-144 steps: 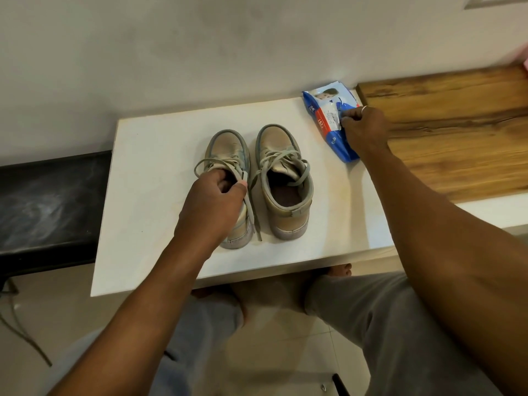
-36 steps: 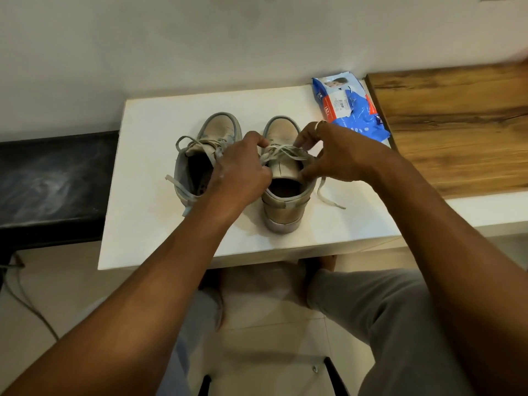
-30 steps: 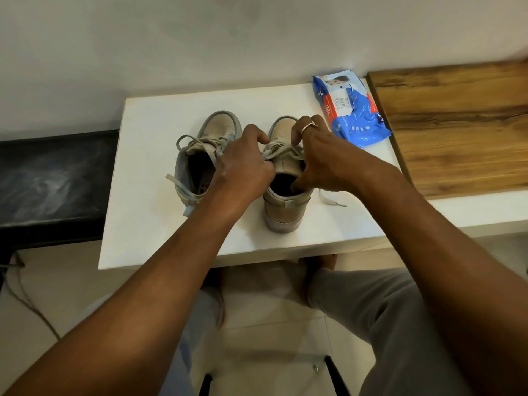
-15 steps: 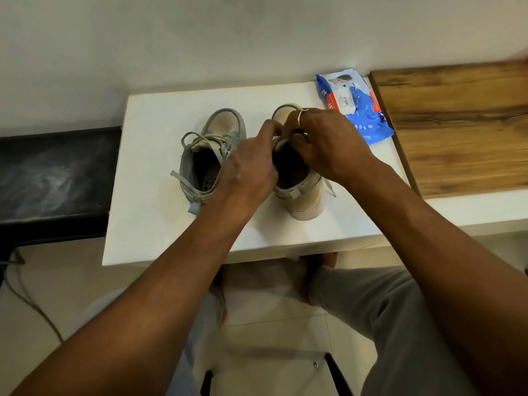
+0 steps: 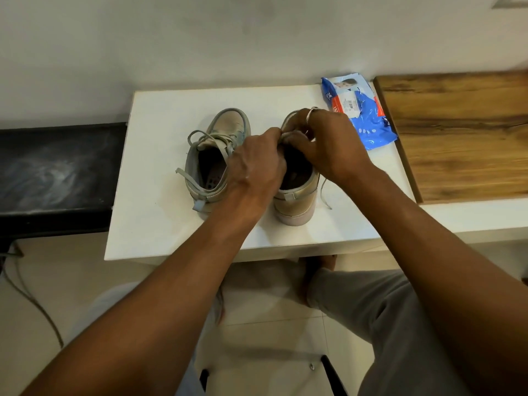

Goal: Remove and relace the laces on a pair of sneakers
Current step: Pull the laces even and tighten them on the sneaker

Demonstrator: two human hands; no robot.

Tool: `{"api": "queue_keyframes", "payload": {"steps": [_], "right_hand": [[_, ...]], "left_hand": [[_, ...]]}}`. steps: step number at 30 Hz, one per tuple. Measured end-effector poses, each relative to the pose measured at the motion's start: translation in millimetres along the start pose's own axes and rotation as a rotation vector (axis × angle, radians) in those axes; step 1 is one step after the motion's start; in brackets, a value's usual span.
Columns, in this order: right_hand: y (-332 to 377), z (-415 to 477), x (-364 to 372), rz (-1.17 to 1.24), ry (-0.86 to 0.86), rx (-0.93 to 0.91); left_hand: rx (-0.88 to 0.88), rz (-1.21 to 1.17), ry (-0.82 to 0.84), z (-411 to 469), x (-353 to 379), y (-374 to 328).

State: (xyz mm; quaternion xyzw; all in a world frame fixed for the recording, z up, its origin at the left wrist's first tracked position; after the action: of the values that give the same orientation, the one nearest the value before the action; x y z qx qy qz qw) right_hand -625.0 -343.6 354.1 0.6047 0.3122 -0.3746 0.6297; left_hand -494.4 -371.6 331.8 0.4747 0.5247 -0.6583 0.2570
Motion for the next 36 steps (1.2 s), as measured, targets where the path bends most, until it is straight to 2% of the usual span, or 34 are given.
{"api": "queue_keyframes", "payload": {"steps": [3, 5, 13, 18, 21, 23, 26, 28, 31, 36], "right_hand": [[-10, -7, -7, 0.069, 0.171, 0.054], [-19, -11, -7, 0.043, 0.220, 0.088], [-26, -9, -2, 0.012, -0.060, 0.104], [-41, -11, -3, 0.110, -0.052, 0.220], [-51, -15, -11, 0.261, 0.076, 0.288], [-56, -18, -12, 0.315, 0.250, 0.394], [-61, -19, -17, 0.099, 0.506, 0.476], [-61, -16, -27, -0.031, 0.568, 0.480], [-60, -9, -41, -0.040, 0.464, 0.442], [-60, -7, -35, 0.215, 0.272, 0.420]], "left_hand": [[-0.007, 0.006, -0.015, -2, -1, -2], [-0.013, 0.003, -0.020, -3, 1, -4], [0.011, -0.033, -0.040, -5, 5, -8], [0.024, -0.104, -0.017, 0, 5, -7], [0.001, -0.152, 0.016, 2, 4, -3], [-0.026, -0.117, 0.060, 3, 3, 1], [-0.069, -0.013, 0.181, 3, 3, 4], [-0.086, 0.029, 0.223, 2, 0, 3], [-0.060, 0.045, 0.224, 4, -4, 0], [0.019, -0.009, 0.228, 2, -7, -11]]}}
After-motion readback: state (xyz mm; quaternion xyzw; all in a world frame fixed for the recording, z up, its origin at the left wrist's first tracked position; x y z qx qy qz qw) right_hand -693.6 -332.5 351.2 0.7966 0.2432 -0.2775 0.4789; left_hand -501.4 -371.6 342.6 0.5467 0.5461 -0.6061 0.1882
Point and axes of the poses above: each hand's wrist, its own z-axis towards the middle knuckle, its own x-axis out of the palm, y = z × x, the point moved 4 cm from there along z, towards the middle knuckle, and after that the axes turned 4 degrees about y, right-handed, at the moved point
